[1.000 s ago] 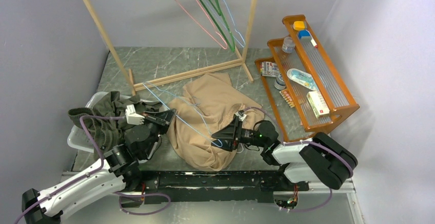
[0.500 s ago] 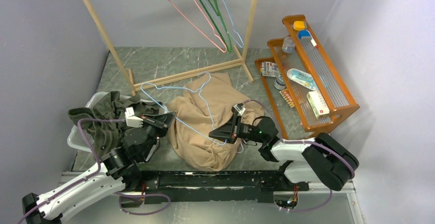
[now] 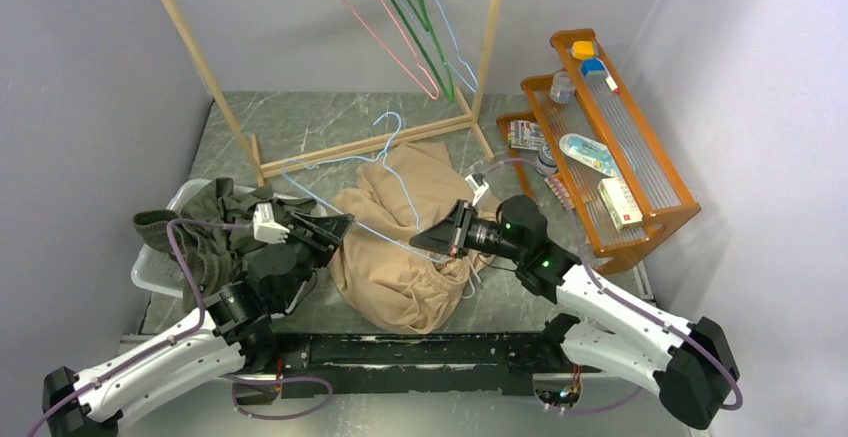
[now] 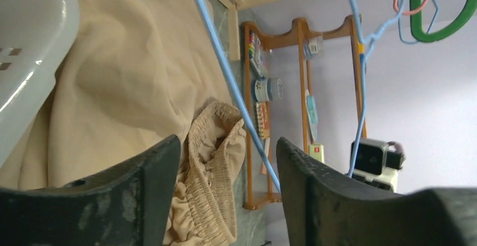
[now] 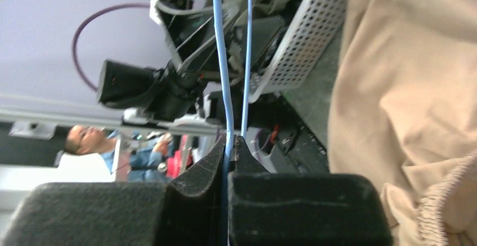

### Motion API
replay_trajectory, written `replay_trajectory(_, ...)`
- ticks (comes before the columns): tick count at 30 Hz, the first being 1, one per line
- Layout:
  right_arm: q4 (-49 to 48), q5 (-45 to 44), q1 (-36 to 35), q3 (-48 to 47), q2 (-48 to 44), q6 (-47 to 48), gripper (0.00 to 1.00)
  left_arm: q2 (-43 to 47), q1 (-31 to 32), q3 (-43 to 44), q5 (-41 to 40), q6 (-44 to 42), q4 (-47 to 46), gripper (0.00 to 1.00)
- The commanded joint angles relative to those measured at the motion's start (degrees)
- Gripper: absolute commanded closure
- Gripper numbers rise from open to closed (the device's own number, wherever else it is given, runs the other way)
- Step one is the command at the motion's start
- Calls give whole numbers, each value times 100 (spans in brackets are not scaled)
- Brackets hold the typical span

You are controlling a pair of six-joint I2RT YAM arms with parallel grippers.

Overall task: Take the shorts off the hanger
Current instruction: Adjust the hanger.

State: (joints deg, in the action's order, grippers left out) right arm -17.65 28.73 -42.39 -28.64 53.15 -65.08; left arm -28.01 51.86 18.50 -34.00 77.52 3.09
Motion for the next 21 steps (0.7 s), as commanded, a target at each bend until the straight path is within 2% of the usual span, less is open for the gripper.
replay_trajectory(1,1977,-1062,-46,-745,-66,1413,100,-33,20,97,317,-583,-284,28)
replay_trajectory(7,3027,-2306,-89,-1876,213,2539,100,-160,20,215,621,-1029,-453,21)
replay_trajectory(11,3209,-2567,-165,-2297,542,3049,100,-120,19,173,969,-1502,-794,19)
replay_trajectory(21,3723,-3302,-591,-2931,961,3863,100,-310,20,264,1295,-1846,-588,18)
